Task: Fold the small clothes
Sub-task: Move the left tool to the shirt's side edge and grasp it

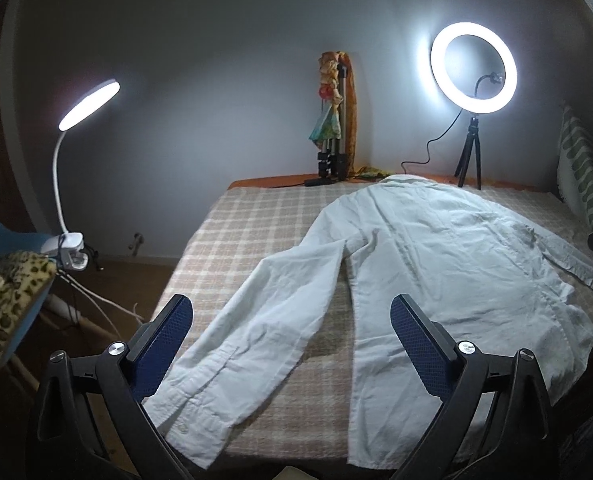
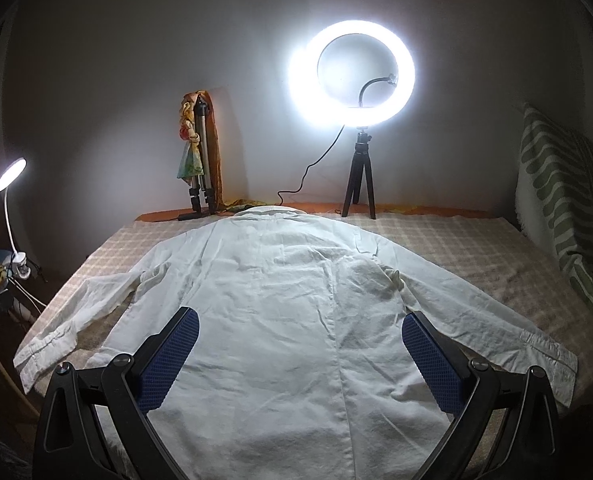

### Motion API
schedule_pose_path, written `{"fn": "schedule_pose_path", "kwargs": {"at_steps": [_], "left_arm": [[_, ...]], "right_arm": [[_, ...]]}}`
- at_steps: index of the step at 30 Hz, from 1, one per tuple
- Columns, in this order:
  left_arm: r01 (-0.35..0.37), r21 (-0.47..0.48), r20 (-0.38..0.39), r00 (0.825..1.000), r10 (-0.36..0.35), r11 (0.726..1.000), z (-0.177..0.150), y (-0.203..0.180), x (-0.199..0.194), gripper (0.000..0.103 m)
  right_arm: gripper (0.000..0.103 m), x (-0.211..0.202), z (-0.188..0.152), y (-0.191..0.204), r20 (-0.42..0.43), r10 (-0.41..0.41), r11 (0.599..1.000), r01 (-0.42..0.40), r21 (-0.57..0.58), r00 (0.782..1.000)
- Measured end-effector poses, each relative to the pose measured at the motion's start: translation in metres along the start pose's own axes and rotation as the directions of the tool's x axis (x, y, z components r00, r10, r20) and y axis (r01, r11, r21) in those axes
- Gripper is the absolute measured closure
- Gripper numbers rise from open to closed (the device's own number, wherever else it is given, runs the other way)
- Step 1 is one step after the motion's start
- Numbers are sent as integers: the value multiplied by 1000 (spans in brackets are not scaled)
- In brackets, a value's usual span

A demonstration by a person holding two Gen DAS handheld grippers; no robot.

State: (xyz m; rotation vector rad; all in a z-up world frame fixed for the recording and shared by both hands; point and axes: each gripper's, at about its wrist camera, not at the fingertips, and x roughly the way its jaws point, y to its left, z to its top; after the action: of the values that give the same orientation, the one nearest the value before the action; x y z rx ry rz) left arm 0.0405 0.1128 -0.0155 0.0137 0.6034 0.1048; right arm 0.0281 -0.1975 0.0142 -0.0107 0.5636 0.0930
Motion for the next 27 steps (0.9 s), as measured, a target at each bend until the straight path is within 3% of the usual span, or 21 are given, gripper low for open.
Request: {"fn": "schedule_pose_path", "kwargs": {"at_steps": [5,7,11,14,19,24,27], "left_arm": [[-12,-60,-118,993,5,998,-11,57,38,8],[-7,-103,-181,983,-12,995,-19,77,55,8],[-10,-233,-287,956,-59,972,-41,119,81,13],[-18,-301,-315,946,-82,953,-53,139,89,13],[-36,-298,-361,929,-77,954,-68,146,100,16],[-33,-319,-381,919,-97,947,-77,155,108,21],[-17,-348,-403,906,-133,937,-84,155,116,38]], "right_arm": [[0,20,0,32,-7,43,998,-43,-46,999],[0,27,0,42,-2,63,998,-63,-32,998],[0,40,9,58,1,184,983,-184,24,983],[0,55,21,77,-40,234,972,-234,13,971],[0,79,34,109,-84,276,955,-283,-87,958],[0,101,29,119,-152,334,935,-347,-68,930],[0,104,27,120,-170,347,930,-362,-62,922]]}}
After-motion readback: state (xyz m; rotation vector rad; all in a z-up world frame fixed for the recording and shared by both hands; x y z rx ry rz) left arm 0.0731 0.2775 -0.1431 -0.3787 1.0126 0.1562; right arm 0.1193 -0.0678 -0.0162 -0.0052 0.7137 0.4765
